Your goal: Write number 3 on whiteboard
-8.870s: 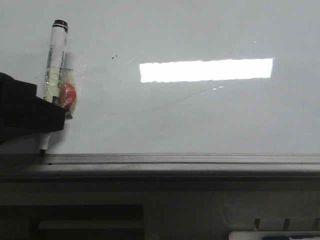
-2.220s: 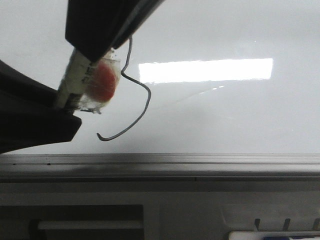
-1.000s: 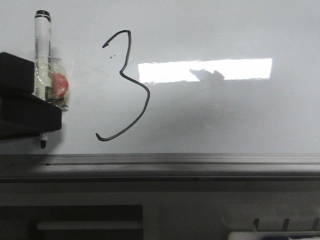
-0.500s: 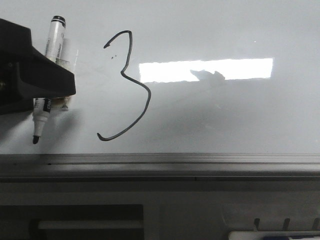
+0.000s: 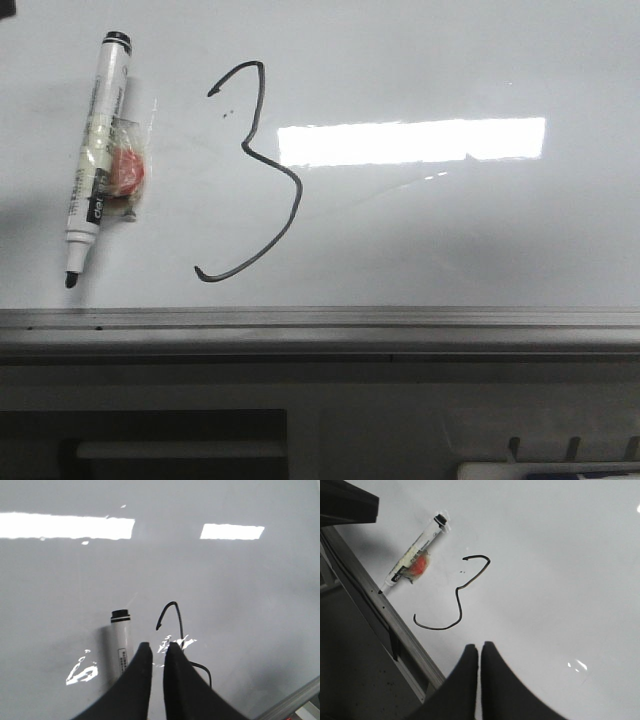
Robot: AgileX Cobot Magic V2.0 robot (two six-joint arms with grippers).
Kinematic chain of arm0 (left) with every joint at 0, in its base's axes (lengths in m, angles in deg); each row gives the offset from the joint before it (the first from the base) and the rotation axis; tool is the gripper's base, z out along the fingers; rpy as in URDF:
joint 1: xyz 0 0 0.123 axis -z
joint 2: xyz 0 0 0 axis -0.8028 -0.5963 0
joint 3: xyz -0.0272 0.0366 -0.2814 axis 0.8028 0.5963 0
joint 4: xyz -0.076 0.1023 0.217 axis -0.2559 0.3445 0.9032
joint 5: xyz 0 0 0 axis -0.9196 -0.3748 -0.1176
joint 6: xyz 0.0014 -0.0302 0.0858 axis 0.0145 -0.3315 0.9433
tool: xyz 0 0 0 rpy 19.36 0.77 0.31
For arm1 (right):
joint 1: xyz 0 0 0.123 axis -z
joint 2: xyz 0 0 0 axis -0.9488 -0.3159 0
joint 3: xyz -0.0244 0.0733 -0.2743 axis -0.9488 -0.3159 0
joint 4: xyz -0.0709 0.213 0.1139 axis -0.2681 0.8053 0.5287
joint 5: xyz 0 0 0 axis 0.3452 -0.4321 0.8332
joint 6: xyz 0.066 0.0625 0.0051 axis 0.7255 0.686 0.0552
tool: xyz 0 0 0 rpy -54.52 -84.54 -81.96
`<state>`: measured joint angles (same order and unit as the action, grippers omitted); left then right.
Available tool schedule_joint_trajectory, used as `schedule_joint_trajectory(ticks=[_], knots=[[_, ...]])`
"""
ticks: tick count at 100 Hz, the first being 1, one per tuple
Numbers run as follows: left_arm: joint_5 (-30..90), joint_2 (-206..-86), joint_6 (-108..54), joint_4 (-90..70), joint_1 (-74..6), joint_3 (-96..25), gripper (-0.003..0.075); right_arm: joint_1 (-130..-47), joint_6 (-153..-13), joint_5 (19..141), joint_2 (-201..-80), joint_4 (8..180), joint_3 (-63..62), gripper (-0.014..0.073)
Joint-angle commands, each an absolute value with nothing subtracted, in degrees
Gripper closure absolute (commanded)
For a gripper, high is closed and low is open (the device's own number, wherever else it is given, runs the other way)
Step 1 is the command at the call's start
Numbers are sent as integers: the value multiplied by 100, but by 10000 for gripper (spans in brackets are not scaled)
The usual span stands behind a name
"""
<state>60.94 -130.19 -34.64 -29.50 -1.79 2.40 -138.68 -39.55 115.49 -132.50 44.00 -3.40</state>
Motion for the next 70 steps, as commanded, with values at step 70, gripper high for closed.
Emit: schedule_joint_trajectory(ticks=[70], knots=[[4996, -11613, -3252, -1842, -191, 740, 741, -13845, -1878, 9590, -8764, 2053, -4523, 654]])
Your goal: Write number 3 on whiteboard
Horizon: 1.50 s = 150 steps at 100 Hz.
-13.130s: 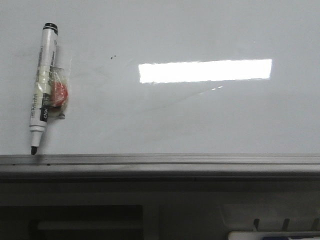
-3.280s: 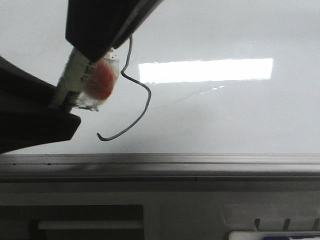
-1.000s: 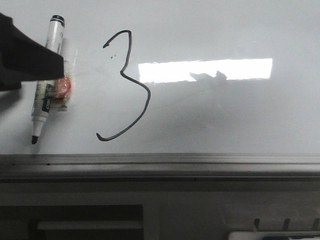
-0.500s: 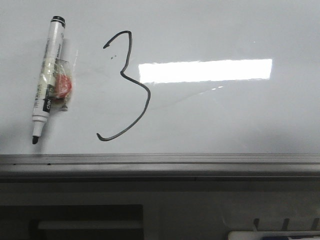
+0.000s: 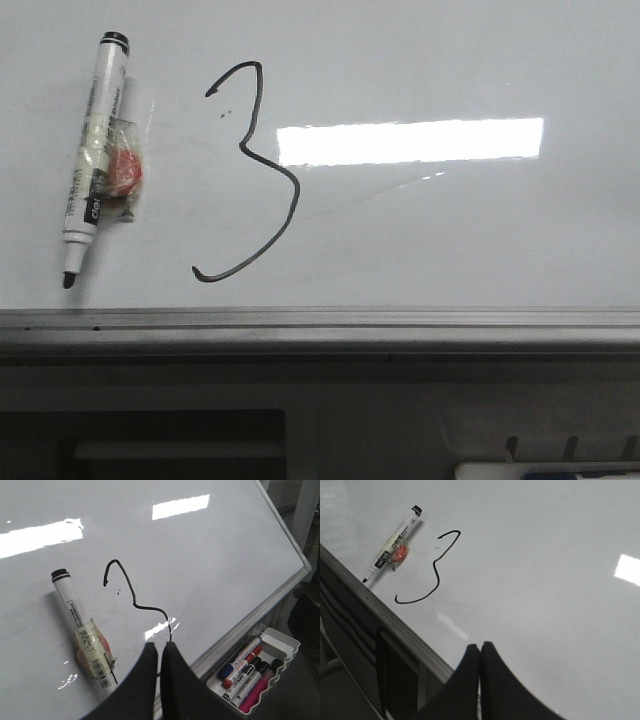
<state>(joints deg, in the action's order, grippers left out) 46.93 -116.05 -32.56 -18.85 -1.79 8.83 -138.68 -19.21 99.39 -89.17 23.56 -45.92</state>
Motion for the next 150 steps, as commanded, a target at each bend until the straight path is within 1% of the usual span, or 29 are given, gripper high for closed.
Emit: schedule_joint_trajectory(ticks=[1, 86, 99, 113, 127, 136, 150], knots=[[4996, -11613, -3252, -1842, -191, 740, 741, -13845, -1878, 9578, -8733, 2053, -4534, 654], [5007, -11613, -3252, -1884, -191, 777, 741, -13845, -1878, 9606, -8637, 2053, -4547, 654], [5203, -11613, -3252, -1840, -233, 777, 741, -13845, -1878, 9606, -8637, 2053, -4547, 654], [5203, -11613, -3440, -958, -758, 777, 741, -13845, -1878, 9606, -8637, 2053, -4547, 654], [5110, -11468, -3807, -657, -1532, 777, 741, -13845, -1878, 9606, -8637, 2053, -4547, 654], [4951, -11161, -3807, -452, -2123, 777, 741, -13845, -1878, 9606, -8637, 2053, -4547, 654], [4922, -10571, -4172, 413, -3231, 1065, 741, -13845, -1878, 9606, -8637, 2053, -4547, 654]])
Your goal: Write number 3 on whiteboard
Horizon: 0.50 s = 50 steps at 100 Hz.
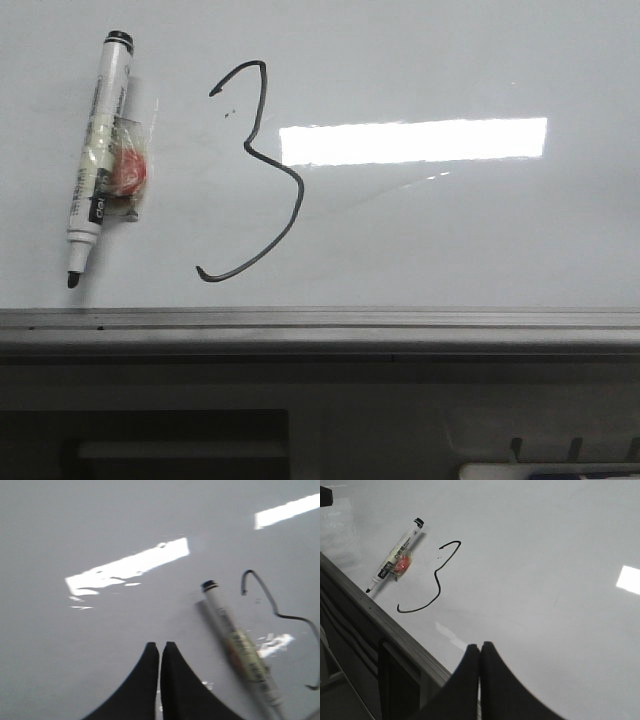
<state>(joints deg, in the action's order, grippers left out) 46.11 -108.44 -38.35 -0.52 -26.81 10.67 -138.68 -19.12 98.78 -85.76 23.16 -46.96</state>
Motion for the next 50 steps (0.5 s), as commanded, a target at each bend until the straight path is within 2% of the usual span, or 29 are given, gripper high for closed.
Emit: schedule_joint_trajectory(ticks=[1, 28, 43, 50], knots=[[4922, -10499, -4220, 440, -3287, 1087, 741, -13845, -1878, 9606, -8637, 2053, -4547, 654], [4899, -9251, -5512, 1012, -4971, 1932, 741, -13845, -1878, 9606, -8637, 2053, -4547, 654], [4781, -8712, -5973, 1338, -5328, 2258, 741, -13845, -1878, 9606, -8637, 2053, -4547, 654], [4354, -8705, -6199, 1451, -5344, 2244, 741, -13845, -1878, 9606, -8637, 2053, -4547, 654]])
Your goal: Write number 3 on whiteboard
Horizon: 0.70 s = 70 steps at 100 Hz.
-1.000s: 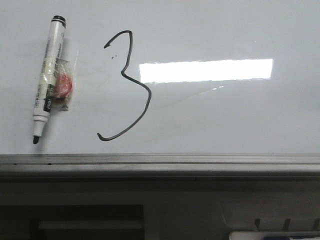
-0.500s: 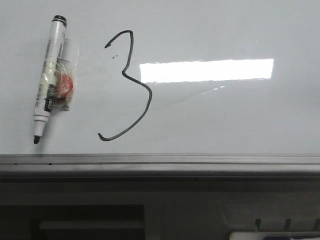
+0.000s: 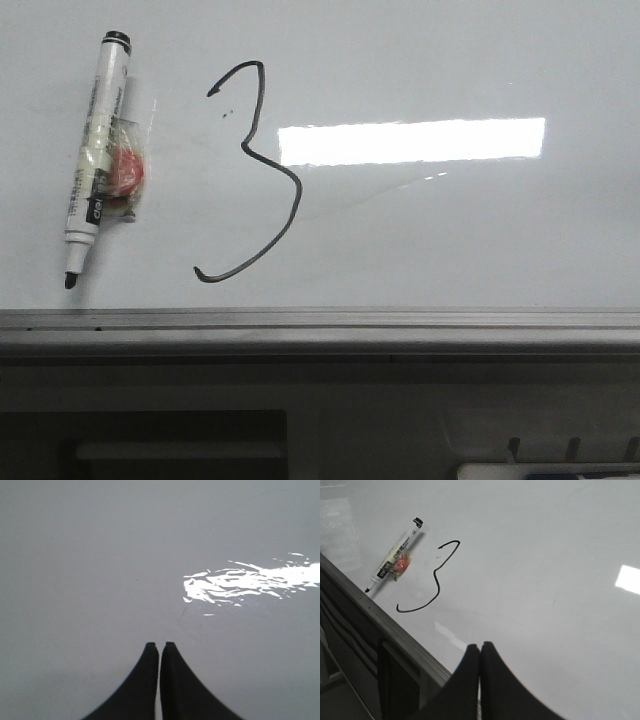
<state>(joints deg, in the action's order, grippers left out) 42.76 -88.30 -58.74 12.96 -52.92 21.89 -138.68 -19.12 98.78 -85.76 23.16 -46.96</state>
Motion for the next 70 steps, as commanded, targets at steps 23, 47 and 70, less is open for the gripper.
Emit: schedule_joint_trajectory(ticks=[23, 47, 70], knots=[[2761, -8703, -6570, 1523, -5344, 2255, 741, -13845, -1878, 9619, -8637, 2053, -4547, 654], [2664, -8692, -6765, 1539, -5344, 2255, 741, -13845, -1878, 9619, -8637, 2053, -4547, 654], [2664, -8692, -6765, 1539, -5344, 2255, 741, -13845, -1878, 9619, -8637, 2053, -4547, 654]])
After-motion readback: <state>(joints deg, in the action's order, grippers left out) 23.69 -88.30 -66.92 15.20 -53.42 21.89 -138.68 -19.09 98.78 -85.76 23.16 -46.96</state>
